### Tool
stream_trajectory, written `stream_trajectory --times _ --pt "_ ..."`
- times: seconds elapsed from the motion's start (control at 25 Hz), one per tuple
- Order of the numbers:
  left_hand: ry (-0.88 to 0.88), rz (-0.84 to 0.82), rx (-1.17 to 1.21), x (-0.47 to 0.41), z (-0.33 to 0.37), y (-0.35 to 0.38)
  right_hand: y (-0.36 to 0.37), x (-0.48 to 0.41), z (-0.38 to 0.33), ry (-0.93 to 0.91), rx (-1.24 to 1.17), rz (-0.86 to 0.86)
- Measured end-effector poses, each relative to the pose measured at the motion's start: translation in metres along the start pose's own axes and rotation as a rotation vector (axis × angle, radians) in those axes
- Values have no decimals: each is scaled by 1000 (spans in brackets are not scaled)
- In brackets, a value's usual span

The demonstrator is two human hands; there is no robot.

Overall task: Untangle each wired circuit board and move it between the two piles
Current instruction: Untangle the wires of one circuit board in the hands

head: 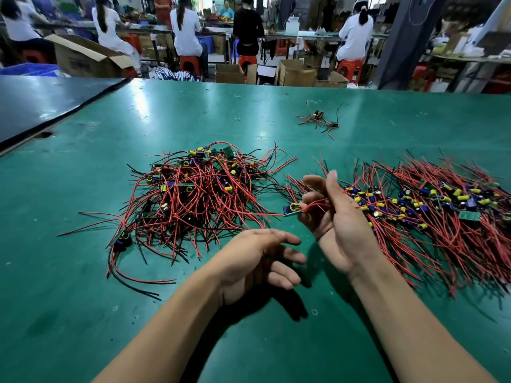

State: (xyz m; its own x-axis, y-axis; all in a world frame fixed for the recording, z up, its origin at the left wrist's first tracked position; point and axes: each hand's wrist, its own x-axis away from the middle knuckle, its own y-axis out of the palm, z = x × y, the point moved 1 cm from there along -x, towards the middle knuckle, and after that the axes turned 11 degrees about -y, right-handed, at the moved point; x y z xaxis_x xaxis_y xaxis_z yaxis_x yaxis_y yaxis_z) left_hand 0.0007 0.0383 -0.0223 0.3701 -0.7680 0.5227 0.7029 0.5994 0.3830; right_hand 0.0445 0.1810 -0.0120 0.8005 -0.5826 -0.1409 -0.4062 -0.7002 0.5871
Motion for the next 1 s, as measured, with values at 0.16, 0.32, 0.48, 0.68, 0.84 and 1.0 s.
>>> stream_trajectory --times 0.16,0.32,0.48,0.68,0.84,1.0 --pt "-69 -106 96 1 4 3 4 4 3 -41 111 -52" --pt "8 -152 54 2 1 2 0 -1 6 -117 195 -47" --pt "136 -95 132 -3 -1 -2 -10 1 11 -47 364 -129" --pt "245 67 158 -10 -1 -7 -10 11 19 135 405 -270" --pt "242 73 110 -11 -3 -7 -9 9 16 74 429 -224" --pt "246 105 114 -12 -3 -9 -8 10 15 95 390 -262"
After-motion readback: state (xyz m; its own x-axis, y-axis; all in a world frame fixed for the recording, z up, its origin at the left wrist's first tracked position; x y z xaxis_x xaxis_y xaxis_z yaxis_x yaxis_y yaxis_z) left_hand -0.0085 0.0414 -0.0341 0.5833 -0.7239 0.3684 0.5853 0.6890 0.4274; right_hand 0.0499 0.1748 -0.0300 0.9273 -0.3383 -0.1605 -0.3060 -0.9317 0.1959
